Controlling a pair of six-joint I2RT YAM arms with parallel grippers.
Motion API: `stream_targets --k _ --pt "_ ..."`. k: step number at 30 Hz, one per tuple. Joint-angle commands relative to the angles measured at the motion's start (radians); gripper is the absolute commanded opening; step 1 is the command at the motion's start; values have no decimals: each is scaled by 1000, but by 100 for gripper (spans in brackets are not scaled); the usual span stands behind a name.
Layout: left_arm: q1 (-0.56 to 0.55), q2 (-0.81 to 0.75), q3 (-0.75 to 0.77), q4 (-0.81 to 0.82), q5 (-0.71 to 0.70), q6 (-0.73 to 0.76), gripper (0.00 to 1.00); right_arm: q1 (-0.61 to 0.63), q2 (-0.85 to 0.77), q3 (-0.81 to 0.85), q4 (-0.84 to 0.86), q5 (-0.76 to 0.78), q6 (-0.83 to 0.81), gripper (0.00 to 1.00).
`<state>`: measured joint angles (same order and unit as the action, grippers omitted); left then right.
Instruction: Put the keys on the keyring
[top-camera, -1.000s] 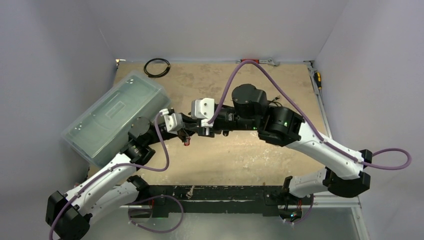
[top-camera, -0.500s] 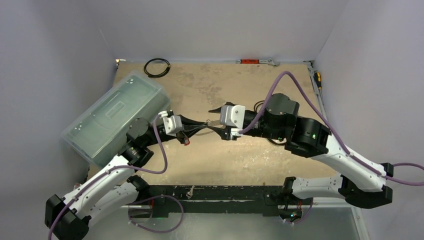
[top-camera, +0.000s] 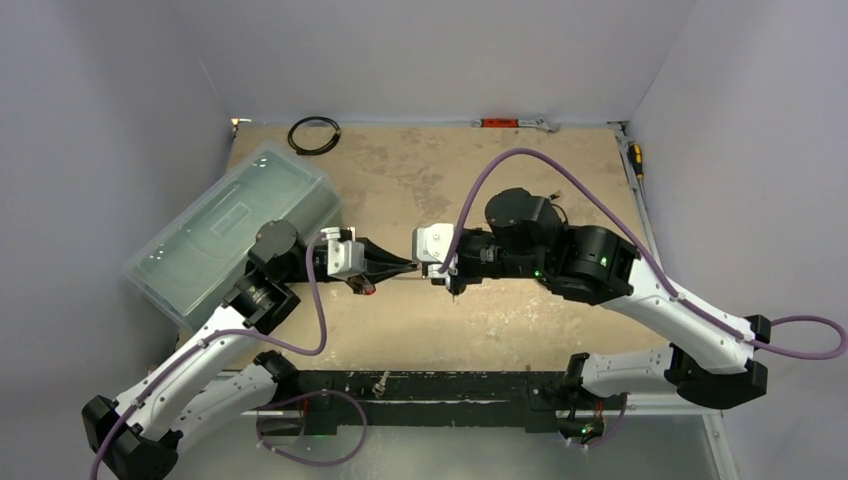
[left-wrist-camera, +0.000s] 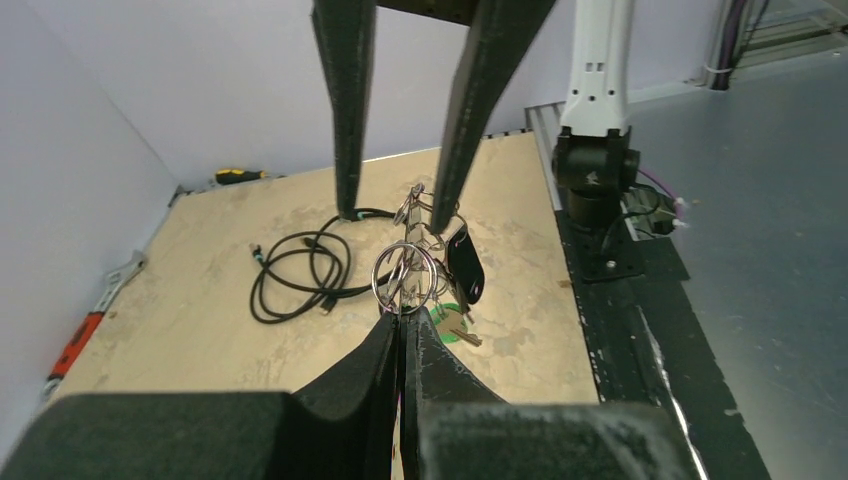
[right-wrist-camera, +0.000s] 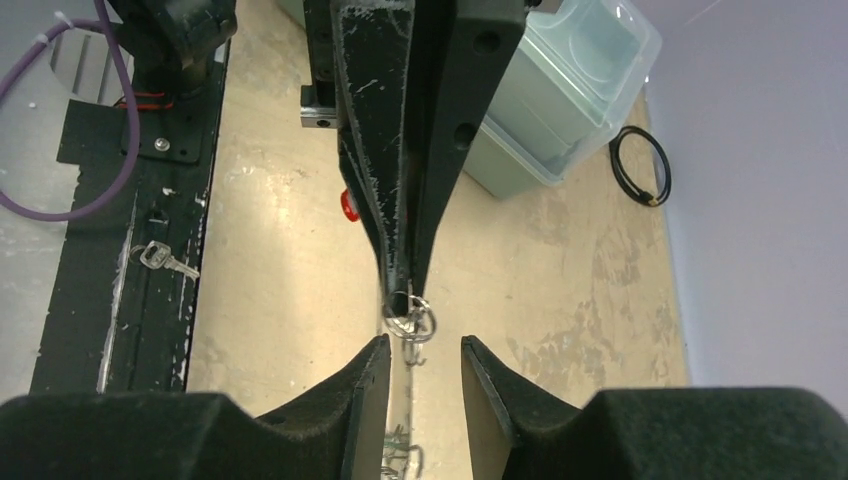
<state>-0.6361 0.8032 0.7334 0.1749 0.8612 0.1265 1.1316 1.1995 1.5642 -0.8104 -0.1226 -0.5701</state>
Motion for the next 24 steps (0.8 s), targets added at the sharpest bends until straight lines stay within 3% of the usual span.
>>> stream_targets --k 1,24 --pt "0 11 75 -56 117 44 0 -3 -5 62 -34 -30 -10 35" --pt "0 68 113 -80 237 20 0 -3 32 41 -46 -39 4 32"
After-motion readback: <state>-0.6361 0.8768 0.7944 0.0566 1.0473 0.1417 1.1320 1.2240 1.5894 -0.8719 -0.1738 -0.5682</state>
